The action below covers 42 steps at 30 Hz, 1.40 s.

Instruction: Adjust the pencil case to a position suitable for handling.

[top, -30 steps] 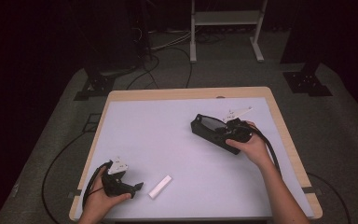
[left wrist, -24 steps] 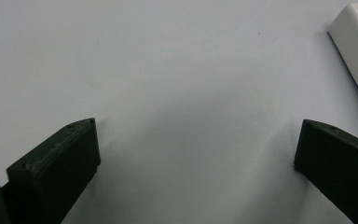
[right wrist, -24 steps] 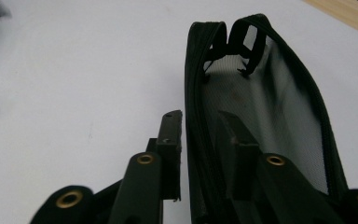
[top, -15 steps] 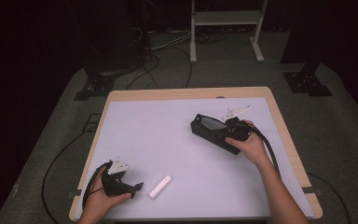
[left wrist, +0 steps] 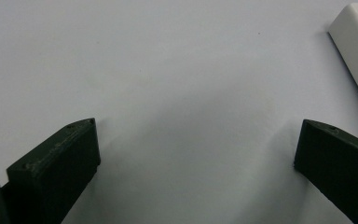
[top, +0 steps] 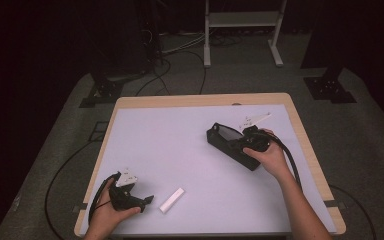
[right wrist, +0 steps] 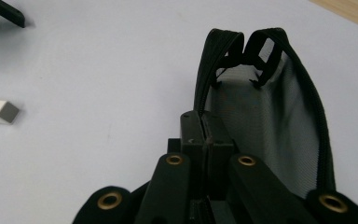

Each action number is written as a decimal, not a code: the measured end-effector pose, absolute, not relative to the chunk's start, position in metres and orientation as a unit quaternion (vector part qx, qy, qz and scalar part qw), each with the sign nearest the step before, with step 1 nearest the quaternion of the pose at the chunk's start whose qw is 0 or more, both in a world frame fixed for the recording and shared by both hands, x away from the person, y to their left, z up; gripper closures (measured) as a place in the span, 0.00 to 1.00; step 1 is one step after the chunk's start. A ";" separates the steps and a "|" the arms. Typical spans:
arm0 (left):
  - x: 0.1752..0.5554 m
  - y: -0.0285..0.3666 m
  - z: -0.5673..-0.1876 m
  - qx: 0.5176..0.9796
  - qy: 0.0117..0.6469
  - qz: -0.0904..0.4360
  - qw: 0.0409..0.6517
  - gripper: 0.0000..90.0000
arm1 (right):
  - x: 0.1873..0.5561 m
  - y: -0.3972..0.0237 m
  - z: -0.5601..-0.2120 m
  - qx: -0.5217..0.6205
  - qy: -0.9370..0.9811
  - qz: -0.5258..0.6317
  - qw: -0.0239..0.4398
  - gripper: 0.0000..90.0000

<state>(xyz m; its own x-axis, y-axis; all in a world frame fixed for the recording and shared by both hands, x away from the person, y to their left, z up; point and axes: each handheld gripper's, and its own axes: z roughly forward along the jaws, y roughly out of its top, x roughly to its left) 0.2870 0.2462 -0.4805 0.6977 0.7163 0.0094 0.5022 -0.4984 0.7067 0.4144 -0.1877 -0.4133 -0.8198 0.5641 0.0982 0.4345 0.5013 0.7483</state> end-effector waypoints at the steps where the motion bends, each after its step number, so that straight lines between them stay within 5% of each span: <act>1: 0.287 0.246 -0.481 0.852 0.357 0.153 0.351 0.00 | 0.413 -0.188 -0.412 0.289 0.863 0.407 0.079 0.98; 42: 0.287 0.246 -0.481 0.852 0.358 0.153 0.351 0.00 | 0.349 -0.149 -0.396 0.194 0.880 0.431 0.048 0.98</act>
<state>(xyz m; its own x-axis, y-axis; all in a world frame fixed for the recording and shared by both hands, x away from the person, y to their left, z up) 0.2868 0.2461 -0.4806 0.6970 0.7170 0.0095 0.5018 -0.4972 0.7078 0.3485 -0.1490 -0.3959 -0.9203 0.3825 0.0824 0.2998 0.5541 0.7766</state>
